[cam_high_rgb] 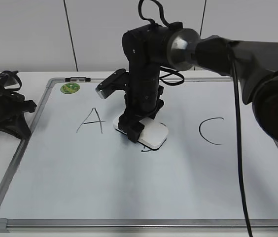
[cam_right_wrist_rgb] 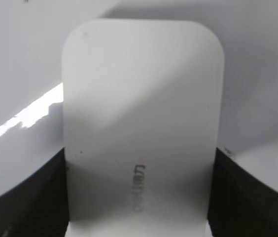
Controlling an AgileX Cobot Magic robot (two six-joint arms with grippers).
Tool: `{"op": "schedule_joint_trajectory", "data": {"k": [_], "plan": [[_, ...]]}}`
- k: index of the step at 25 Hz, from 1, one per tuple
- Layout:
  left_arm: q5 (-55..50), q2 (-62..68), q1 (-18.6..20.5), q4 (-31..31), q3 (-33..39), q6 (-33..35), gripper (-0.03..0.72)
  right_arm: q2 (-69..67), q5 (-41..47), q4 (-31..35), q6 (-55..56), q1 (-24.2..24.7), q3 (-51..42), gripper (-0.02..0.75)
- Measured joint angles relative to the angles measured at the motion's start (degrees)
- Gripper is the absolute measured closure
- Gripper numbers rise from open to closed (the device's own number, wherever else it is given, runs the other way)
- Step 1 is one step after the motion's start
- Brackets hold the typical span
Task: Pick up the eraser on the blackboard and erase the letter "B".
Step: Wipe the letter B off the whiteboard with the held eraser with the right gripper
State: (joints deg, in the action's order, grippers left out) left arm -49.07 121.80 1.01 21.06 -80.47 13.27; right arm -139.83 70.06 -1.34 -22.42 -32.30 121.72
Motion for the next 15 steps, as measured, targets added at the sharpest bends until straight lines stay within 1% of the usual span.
{"op": "schedule_joint_trajectory", "data": {"k": [2, 4, 11, 15], "plan": [[0.0, 0.0, 0.0, 0.0, 0.0, 0.0, 0.662, 0.0, 0.0, -2.4, 1.3, 0.1, 0.0, 0.203], [0.0, 0.0, 0.0, 0.0, 0.0, 0.0, 0.662, 0.0, 0.0, -3.4, 1.9, 1.1, 0.0, 0.203], [0.0, 0.0, 0.0, 0.0, 0.0, 0.0, 0.662, 0.0, 0.0, -4.0, 2.3, 6.9, 0.3, 0.203], [0.0, 0.0, 0.0, 0.0, 0.0, 0.0, 0.662, 0.0, -0.1, -3.6, 2.4, 8.2, 0.3, 0.203]]}}
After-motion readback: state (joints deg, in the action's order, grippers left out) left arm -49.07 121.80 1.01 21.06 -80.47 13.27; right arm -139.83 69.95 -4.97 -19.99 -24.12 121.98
